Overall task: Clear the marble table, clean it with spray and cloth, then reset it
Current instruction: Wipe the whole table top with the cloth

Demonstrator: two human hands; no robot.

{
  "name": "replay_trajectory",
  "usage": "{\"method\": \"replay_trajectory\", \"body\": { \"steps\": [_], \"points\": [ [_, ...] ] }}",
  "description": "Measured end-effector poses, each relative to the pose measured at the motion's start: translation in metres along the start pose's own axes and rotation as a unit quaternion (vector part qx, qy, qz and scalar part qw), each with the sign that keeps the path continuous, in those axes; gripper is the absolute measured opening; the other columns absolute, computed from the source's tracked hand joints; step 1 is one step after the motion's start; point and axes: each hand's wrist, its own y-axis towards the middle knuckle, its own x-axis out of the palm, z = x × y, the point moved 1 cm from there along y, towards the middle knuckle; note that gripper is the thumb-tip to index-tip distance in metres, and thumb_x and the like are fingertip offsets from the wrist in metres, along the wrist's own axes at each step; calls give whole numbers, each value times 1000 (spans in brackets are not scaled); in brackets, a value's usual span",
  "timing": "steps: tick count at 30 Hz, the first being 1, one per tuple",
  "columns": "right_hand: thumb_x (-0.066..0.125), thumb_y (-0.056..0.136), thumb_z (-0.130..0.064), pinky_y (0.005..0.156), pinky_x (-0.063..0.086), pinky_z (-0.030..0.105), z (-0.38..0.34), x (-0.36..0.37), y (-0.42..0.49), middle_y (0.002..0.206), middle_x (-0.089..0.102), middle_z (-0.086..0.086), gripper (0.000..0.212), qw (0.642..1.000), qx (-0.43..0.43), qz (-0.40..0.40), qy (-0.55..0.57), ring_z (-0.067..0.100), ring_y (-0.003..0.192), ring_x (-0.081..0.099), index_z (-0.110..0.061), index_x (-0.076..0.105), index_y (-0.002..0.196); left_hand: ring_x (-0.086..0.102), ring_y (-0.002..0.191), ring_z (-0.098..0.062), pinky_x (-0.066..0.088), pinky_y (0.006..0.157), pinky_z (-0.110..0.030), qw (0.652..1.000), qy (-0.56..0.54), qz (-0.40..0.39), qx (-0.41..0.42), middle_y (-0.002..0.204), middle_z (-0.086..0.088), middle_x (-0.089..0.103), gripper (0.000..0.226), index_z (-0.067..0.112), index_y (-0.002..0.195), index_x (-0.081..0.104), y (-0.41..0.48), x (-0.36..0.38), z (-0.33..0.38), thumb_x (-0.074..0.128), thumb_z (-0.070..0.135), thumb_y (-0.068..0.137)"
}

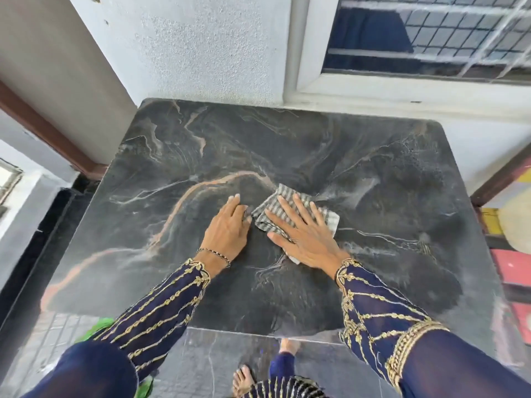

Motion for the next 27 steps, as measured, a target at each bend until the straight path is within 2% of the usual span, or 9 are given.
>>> {"method": "replay_trajectory", "body": {
  "steps": [6,9,12,19,23,27],
  "points": [
    [8,101,-69,128,-2,52,-53,25,-73,172,-7,-12,56,999,-35,4,-5,20,160,-12,-57,3,155,48,129,-30,41,107,-40,999,-29,15,4,140,-15,49,29,1,121,58,-74,5,12,49,12,96],
    [14,104,-67,128,0,53,-68,33,-106,172,-5,-12,52,997,-72,5,-6,21,160,-12,-58,6,155,47,131,-29,41,107,-39,999,-42,13,0,141,-14,49,29,2,122,58,-94,2,20,48,10,96],
    [18,106,-65,128,1,53,-72,39,-135,173,-2,-11,54,994,-107,2,-27,22,160,-9,-56,7,158,43,135,-27,38,109,-40,999,-46,4,-3,143,-14,48,31,4,124,57,-102,-2,30,47,19,98],
    [17,109,-61,125,1,49,-37,37,-184,172,-3,-15,55,996,-87,-17,-16,16,159,-8,-51,1,160,45,133,-24,36,109,-37,999,-22,-41,10,142,-9,49,34,10,125,56,-87,-5,51,46,29,98],
    [16,108,-62,126,-5,47,-20,27,-173,171,-7,-17,54,995,-97,-37,-14,15,158,-13,-53,0,159,57,116,-26,47,97,-40,998,-13,-46,40,128,-7,59,30,9,117,60,-75,2,62,50,27,96],
    [14,107,-64,126,-8,46,13,15,-139,170,-12,-18,54,994,-94,-44,-17,13,157,-18,-55,0,158,57,117,-23,44,98,-38,998,-31,-53,29,125,-4,61,29,12,119,59,-53,14,78,50,27,96]
  ]
}}
